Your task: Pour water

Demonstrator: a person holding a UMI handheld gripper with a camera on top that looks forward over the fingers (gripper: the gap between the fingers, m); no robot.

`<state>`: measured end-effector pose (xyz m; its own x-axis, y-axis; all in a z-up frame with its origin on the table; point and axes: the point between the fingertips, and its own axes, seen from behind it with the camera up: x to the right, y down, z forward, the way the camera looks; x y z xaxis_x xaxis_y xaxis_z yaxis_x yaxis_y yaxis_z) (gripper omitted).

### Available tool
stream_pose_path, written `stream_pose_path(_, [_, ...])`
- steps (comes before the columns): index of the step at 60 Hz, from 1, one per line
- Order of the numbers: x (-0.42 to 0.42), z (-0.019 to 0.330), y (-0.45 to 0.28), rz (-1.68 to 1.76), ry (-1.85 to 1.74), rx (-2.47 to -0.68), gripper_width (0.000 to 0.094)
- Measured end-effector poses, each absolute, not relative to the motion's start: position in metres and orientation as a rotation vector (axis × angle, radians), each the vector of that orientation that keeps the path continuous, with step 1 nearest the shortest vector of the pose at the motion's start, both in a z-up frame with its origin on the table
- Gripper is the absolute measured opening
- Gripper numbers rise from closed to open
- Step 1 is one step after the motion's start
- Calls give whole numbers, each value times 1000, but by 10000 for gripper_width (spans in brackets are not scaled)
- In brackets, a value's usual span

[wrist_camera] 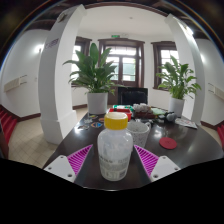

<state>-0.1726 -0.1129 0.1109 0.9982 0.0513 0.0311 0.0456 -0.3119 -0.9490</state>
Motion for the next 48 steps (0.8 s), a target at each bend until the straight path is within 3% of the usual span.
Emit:
stream_pose_path(6, [-183,106,-97,29,-59,-1877,741])
stream_pose_path(9, [-184,103,-95,18,-39,-1872,569])
stream_pose_path(17, [-217,84,-87,42,-39,-1845,486])
stream_pose_path(19, [-239,66,-85,40,-36,-1838,486])
stream_pose_path(29, [-248,67,-77,9,-12,-1868,467])
stream_pose_path(38, [-288,82,-48,242,188,-1885,467])
stream_pose_path(48, [-297,117,-4,652,564,-1739,468])
